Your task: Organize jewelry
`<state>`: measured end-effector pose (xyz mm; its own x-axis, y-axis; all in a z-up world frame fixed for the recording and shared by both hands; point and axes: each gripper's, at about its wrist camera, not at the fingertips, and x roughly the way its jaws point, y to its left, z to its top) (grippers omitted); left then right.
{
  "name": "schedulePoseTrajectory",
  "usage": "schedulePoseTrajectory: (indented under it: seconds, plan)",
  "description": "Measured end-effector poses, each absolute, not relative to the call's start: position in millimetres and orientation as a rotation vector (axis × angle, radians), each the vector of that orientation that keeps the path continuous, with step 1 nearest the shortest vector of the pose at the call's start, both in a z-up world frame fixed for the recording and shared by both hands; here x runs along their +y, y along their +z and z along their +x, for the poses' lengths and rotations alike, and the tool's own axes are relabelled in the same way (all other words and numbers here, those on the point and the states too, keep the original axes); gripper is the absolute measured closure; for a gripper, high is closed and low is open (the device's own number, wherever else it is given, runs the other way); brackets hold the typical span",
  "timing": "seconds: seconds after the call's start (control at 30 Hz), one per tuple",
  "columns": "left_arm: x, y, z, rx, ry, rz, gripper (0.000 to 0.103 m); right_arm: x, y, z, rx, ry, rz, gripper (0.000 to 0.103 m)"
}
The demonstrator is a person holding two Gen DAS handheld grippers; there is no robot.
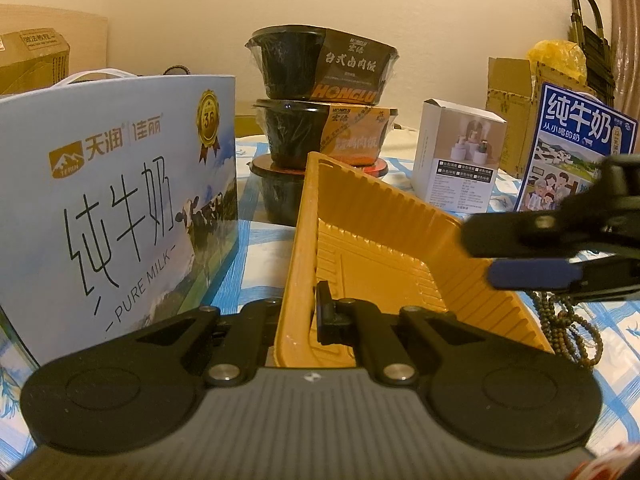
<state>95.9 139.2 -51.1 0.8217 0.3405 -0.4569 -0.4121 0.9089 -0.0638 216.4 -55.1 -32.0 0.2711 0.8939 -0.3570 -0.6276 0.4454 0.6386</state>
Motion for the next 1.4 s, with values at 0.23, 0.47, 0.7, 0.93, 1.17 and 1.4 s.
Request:
schedulePoseTrajectory:
  seconds: [0.23, 0.47, 0.7, 0.93, 1.17, 1.4]
  plan:
    - [138.8, -50.8, 95.4, 0.453, 0.402, -0.16, 0.098, -111.3, -32.5, 202.2, 0.722, 0.949, 0.311, 0.049]
    - [138.4, -50.7, 95.1, 0.452, 0.404, -0.16, 0.098, -167.2, -61.1, 198.8, 0.788, 0.744, 0.232, 0.058]
    - [138.7, -50.8, 95.7, 0.455, 0.405, -0.156, 0.098, -179.0, -75.1, 202.4, 0.815, 0.673, 0.169, 0.087]
    - [138.4, -50.6, 95.8, 0.456, 0.404, -0.156, 0.098, -157.5, -73.3, 203.1, 0.78, 0.702, 0.09, 0.089]
    - [138.1, -50.0, 96.5, 0.456, 0.404, -0.157, 0.098, -141.6, -79.5, 212.8, 0.764, 0.722, 0.052, 0.089]
    - [138.0, -50.0, 96.4, 0.457, 0.403, -0.156, 0.098, -134.1, -95.1, 221.2, 0.79, 0.726, 0.016, 0.091]
